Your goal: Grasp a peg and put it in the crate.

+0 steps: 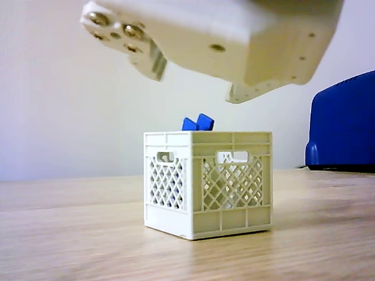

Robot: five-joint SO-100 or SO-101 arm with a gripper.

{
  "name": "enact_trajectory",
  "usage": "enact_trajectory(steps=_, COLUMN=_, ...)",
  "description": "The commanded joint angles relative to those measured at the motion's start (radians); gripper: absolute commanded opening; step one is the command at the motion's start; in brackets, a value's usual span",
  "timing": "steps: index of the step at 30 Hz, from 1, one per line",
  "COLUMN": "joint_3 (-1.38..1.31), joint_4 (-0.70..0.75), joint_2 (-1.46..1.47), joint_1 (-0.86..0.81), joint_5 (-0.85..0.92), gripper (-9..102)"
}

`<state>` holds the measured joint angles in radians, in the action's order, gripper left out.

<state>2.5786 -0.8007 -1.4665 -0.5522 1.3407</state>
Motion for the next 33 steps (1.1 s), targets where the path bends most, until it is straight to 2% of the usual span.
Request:
enact_trajectory(steps=1, joint_3=-0.005, joint_4=-0.02, joint_2=-0.067, joint_1=0.002, joint_5=0.0, gripper=18)
enact_trajectory(steps=6, joint_3=-0.002, joint_4=0.049, joint_2=-0.222, joint_1=0.046, joint_5=0.0, gripper=-3)
enact_trajectory(steps=9, joint_3=0.006, joint_4=0.175, joint_2=-0.333, joint_1=0.101, joint_5=-0.012, gripper=1)
enact_trajectory(steps=15, joint_3=0.044, joint_4=0.491, joint_2=-0.618, joint_1=0.255, joint_5=-0.061, gripper=-1)
enact_trajectory(steps=24, joint_3=0.06, joint_4=0.94, joint_2=-0.997, joint_1=0.431, joint_5=-0.538, gripper=-1)
enact_trajectory(steps=33, joint_3=0.063, joint_4=1.327, joint_2=-1.324, joint_1=0.565, joint_5=-1.197, gripper=-1)
